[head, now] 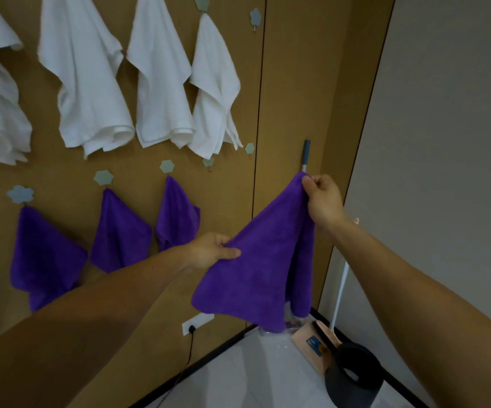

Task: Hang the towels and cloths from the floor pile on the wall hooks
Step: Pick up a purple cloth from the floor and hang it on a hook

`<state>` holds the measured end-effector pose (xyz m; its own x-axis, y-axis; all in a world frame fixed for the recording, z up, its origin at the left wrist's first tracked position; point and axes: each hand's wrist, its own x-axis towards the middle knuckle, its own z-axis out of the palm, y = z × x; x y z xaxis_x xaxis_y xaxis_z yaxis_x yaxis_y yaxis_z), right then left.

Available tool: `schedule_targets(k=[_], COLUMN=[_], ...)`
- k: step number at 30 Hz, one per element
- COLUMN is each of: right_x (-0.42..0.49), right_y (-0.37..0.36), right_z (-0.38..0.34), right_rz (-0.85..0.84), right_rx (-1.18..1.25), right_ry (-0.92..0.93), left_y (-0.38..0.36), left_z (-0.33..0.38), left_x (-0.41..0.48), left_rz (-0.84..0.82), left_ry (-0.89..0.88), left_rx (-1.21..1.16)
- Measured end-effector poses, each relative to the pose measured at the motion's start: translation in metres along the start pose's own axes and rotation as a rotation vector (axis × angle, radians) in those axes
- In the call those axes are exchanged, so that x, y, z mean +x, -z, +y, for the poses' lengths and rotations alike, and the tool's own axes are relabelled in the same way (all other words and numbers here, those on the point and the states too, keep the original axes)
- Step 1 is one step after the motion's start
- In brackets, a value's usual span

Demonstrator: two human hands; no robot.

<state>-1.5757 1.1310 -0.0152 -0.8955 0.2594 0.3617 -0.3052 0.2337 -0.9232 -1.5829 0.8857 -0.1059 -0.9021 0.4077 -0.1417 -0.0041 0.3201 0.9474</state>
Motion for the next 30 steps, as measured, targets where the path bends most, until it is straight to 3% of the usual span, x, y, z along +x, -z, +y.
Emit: schedule_targets(k=[3, 7, 9, 12, 16, 20, 26, 30], right_x=[0.017, 0.024, 0.020, 0.005, -0.007, -0.003, 0.001, 0.003], right_y=[0.026, 0.046, 0.050, 0.057, 0.067, 0.067, 0.047, 0.025], right_z=[0.022, 0.047, 0.049, 0.044, 0.050, 0.058, 0.060, 0.062], right_rz=[0.078, 0.113, 0.112, -0.106, -0.530, -0.413, -0.278, -0.351], right_rx=[-0.053, -0.054, -0.034, -0.006, -0.245, -0.277, -0.076, -0.167], right_ry=[-0.028, -0.172, -0.155, -0.139, -0.104, -0.082, -0.107, -0.061], left_y=[0.016, 0.023, 0.019, 0.009, 0.002, 0.005, 0.015, 0.029], left_z=[0.020, 0.050, 0.061, 0.073, 0.069, 0.058, 0.036, 0.018], left_x=[0.001, 0.003, 0.004, 0.005, 0.005, 0.001, -0.013, -0.019], left_rz=[0.079, 0.098, 0.098, 0.135, 0.193, 0.148, 0.057, 0.155], left_ry=[-0.053, -0.118, -0.148, -0.197, -0.256, -0.289, -0.167, -0.095], left_rx=[0.038, 0.250, 0.332, 0.519, 0.691, 0.953, 1.100, 1.055])
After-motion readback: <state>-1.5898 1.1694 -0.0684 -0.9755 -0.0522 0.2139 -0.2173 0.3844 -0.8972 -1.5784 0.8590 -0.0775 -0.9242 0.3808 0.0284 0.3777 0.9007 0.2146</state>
